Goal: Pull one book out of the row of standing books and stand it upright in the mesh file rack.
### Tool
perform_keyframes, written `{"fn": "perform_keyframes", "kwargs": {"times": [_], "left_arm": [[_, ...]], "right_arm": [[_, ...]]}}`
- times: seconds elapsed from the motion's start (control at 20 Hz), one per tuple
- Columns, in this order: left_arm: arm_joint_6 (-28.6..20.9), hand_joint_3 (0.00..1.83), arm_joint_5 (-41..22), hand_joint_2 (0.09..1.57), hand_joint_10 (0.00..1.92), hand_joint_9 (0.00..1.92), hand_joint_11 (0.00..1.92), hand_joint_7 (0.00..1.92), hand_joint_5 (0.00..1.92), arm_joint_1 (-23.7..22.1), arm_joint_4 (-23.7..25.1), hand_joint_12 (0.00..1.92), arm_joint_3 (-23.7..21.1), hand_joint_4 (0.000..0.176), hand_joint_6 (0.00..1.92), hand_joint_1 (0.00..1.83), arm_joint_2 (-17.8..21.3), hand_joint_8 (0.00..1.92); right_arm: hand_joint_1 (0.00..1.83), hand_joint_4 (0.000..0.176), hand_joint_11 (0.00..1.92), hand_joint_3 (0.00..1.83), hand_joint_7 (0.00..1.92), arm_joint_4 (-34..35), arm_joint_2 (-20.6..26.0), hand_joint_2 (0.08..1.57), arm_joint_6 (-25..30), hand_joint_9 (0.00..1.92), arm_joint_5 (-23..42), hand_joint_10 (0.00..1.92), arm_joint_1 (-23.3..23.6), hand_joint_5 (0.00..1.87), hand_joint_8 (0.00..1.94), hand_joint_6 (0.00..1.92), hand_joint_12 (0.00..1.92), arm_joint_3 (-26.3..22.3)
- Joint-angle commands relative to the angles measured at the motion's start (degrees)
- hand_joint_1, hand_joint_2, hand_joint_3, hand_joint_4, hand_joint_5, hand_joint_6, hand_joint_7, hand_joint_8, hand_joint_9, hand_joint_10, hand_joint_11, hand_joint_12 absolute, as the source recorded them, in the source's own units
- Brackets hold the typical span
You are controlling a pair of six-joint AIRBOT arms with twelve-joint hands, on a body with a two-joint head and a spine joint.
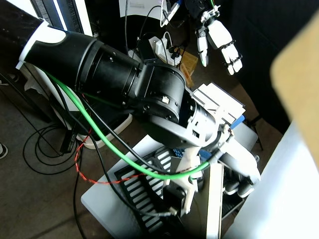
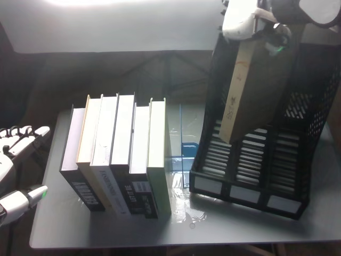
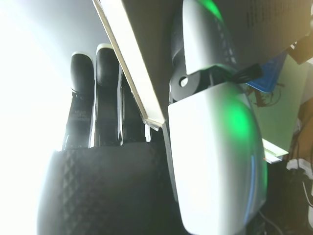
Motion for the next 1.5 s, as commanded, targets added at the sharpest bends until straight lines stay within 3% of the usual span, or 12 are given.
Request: {"fn": "perform_keyframes", "kwargs": {"times": [0.0, 0.25, 0.3, 0.35, 0.5, 0.75, 0.8, 0.95, 1.05, 1.2, 1.4, 1.45], "left_arm": [[-0.2, 0.00, -6.2, 1.35, 0.00, 0.00, 0.00, 0.00, 0.00, -0.3, 0.0, 0.00, 0.5, 0.117, 0.00, 0.62, -0.2, 0.00], [-0.2, 0.00, -5.9, 1.33, 0.00, 0.00, 0.00, 0.00, 0.00, -0.6, 0.4, 0.00, 0.7, 0.099, 0.00, 0.69, -0.4, 0.00], [-0.2, 0.00, -5.9, 1.33, 0.00, 0.00, 0.00, 0.00, 0.01, -0.7, 0.4, 0.00, 0.7, 0.091, 0.00, 0.70, -0.5, 0.00], [-0.2, 0.00, -5.8, 1.34, 0.00, 0.00, 0.00, 0.00, 0.01, -0.7, 0.4, 0.00, 0.7, 0.091, 0.00, 0.67, -0.5, 0.00], [-0.3, 0.00, -5.8, 1.33, 0.00, 0.00, 0.00, 0.00, 0.01, -0.7, 0.4, 0.00, 0.7, 0.095, 0.00, 0.67, -0.5, 0.00], [-0.4, 0.00, -5.6, 1.34, 0.00, 0.00, 0.00, 0.00, 0.01, -0.7, 0.4, 0.00, 0.7, 0.091, 0.00, 0.65, -0.7, 0.00], [-0.4, 0.00, -5.6, 1.34, 0.00, 0.00, 0.00, 0.00, 0.00, -0.7, 0.4, 0.00, 0.7, 0.096, 0.00, 0.64, -0.7, 0.00], [-0.5, 0.00, -5.6, 1.34, 0.00, 0.00, 0.00, 0.00, 0.00, -0.7, 0.4, 0.00, 0.7, 0.103, 0.00, 0.65, -0.7, 0.00], [-0.5, 0.00, -5.6, 1.34, 0.00, 0.00, 0.00, 0.00, 0.00, -0.7, 0.4, 0.00, 0.7, 0.100, 0.00, 0.64, -0.7, 0.00], [-0.6, 0.00, -5.5, 1.35, 0.00, 0.00, 0.00, 0.00, 0.00, -0.7, 0.3, 0.00, 0.6, 0.106, 0.00, 0.63, -0.8, 0.00], [-0.6, 0.00, -5.4, 1.34, 0.00, 0.00, 0.00, 0.00, 0.00, -0.7, -0.1, 0.00, 0.3, 0.109, 0.00, 0.64, -0.8, 0.00], [-0.7, 0.00, -5.4, 1.35, 0.00, 0.00, 0.00, 0.00, 0.00, -0.7, -0.2, 0.00, 0.2, 0.100, 0.00, 0.63, -0.8, 0.00]], "right_arm": [[1.33, 0.000, 0.13, 0.00, 0.80, -2.1, 0.4, 1.27, -0.4, 0.50, -5.8, 1.72, 0.3, 0.68, 1.40, 1.23, 1.71, 0.5], [1.30, 0.000, 0.02, 0.01, 0.65, -2.1, 0.4, 1.32, 0.1, 0.48, -6.2, 1.84, 0.3, 0.57, 1.43, 1.53, 1.59, 0.6], [1.08, 0.000, 0.00, 0.01, 0.51, -2.1, 0.3, 1.35, 0.1, 0.29, -6.4, 1.19, 0.1, 0.55, 0.81, 1.59, 1.44, 0.5], [1.15, 0.000, 0.00, 0.00, 0.57, -2.1, 0.3, 1.26, 0.1, 0.28, -6.6, 0.71, -0.1, 0.46, 0.22, 0.44, 1.38, 0.4], [1.13, 0.000, 0.00, 0.00, 0.46, -2.1, 0.2, 1.22, 0.1, 0.19, -6.6, 0.70, -0.2, 0.38, 0.03, 0.14, 1.35, 0.4], [1.08, 0.000, 0.00, 0.00, 0.22, -2.1, 0.5, 1.16, 0.1, 0.11, -6.6, 0.41, -0.2, 0.29, 0.00, 0.00, 0.94, 0.1], [1.02, 0.000, 0.00, 0.00, 0.03, -2.1, 0.8, 1.20, 0.0, 0.02, -6.6, 0.19, -0.2, 0.14, 0.01, 0.01, 0.26, -0.2], [1.00, 0.036, 0.00, 0.00, 0.00, -2.1, 0.9, 1.13, -0.4, 0.00, -6.6, 0.02, -0.4, 0.04, 0.00, 0.00, 0.03, -0.2], [0.96, 0.077, 0.00, 0.00, 0.00, -2.1, 1.5, 1.11, -0.4, 0.00, -6.6, 0.00, -0.5, 0.00, 0.00, 0.00, 0.00, -0.5], [0.94, 0.084, 0.00, 0.00, 0.00, -2.1, 3.1, 1.08, -0.4, 0.00, -6.6, 0.00, -0.5, 0.00, 0.00, 0.00, 0.00, -2.9], [0.89, 0.077, 0.00, 0.00, 0.00, -2.1, 6.2, 1.09, 0.1, 0.00, -6.6, 0.00, 0.3, 0.00, 0.00, 0.00, 0.00, -8.3], [0.87, 0.050, 0.00, 0.00, 0.00, -2.1, 7.5, 1.09, 0.5, 0.00, -6.6, 0.00, 1.0, 0.00, 0.00, 0.00, 0.00, -10.3]]}}
